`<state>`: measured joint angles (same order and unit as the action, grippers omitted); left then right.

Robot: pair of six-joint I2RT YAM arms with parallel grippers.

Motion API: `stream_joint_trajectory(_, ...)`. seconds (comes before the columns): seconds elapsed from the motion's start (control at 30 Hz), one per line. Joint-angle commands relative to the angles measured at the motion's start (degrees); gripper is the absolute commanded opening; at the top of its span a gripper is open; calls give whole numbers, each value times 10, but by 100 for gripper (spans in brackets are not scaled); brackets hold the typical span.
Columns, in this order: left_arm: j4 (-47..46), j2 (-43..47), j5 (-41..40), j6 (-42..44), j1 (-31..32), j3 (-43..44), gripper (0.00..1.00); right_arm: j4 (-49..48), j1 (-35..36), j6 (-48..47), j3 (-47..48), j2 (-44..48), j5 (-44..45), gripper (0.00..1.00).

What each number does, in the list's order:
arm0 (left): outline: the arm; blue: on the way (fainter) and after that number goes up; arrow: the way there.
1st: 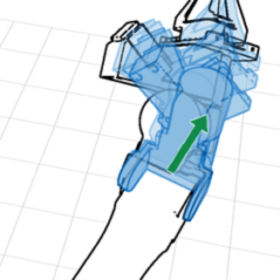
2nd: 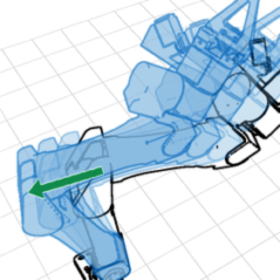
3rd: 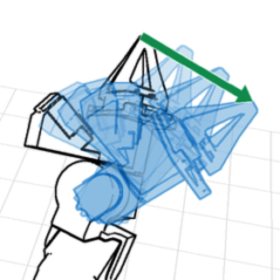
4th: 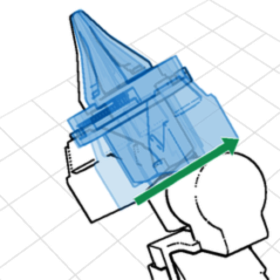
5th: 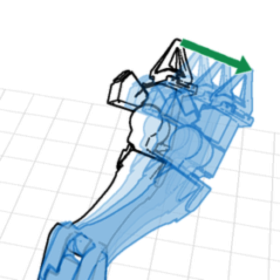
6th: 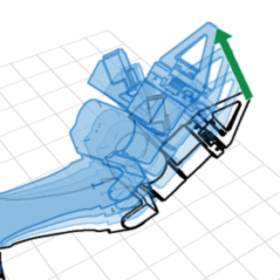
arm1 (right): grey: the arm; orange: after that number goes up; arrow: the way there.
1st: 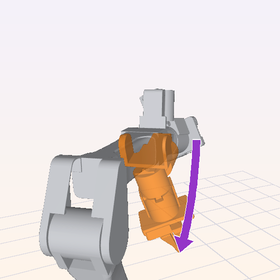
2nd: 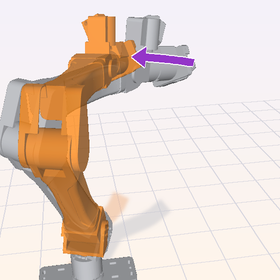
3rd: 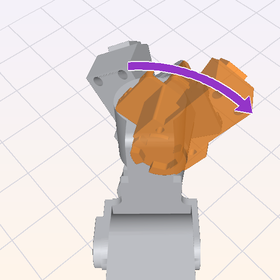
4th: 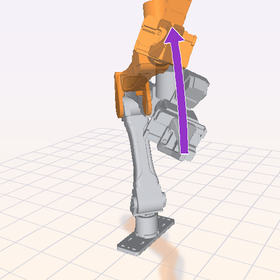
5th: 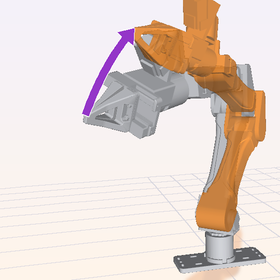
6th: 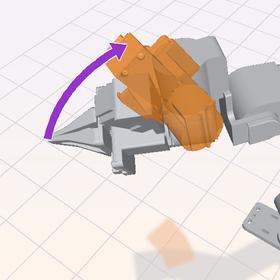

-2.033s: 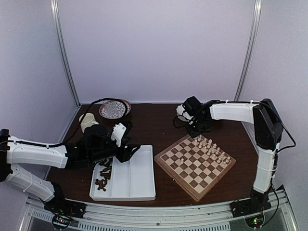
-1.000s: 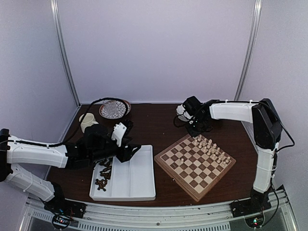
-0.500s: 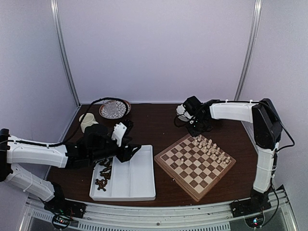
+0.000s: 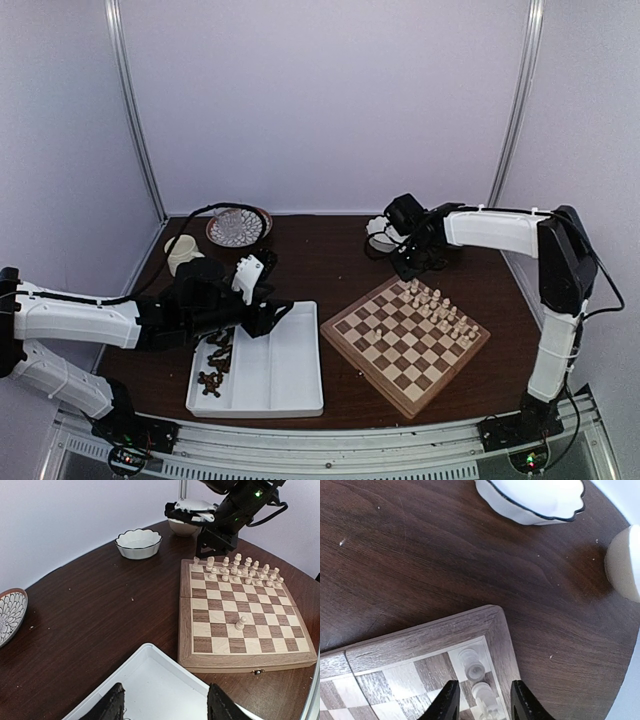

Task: Set up the chess pieces on the board
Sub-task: Place the rook at h1, then pick up the pawn from the chessboard.

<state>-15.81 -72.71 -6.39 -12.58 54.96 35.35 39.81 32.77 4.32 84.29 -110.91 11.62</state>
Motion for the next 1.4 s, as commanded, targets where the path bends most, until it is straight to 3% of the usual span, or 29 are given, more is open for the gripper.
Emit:
stream_joint_trajectory(0.0,-15,1,1,-3,0,14,56,-12,24,-11,-17,76,21,38)
stream_joint_trajectory(0.3,-14,2,-7,1,0,13,57,95,117,-52,4,100,-49,38)
stream_joint_trajectory(0.5,-24,10,-15,4,0,5,57,150,158,-69,6,65,-114,38)
stream_joint_trajectory(0.77,-35,29,-26,7,1,-9,57,175,172,-74,12,36,-167,38)
stream_joint_trajectory(1.1,-33,25,-25,7,1,-6,57,196,175,-79,26,5,-167,37)
stream_joint_trajectory(1.37,-32,23,-23,7,1,-5,57,201,175,-79,31,-2,-160,30)
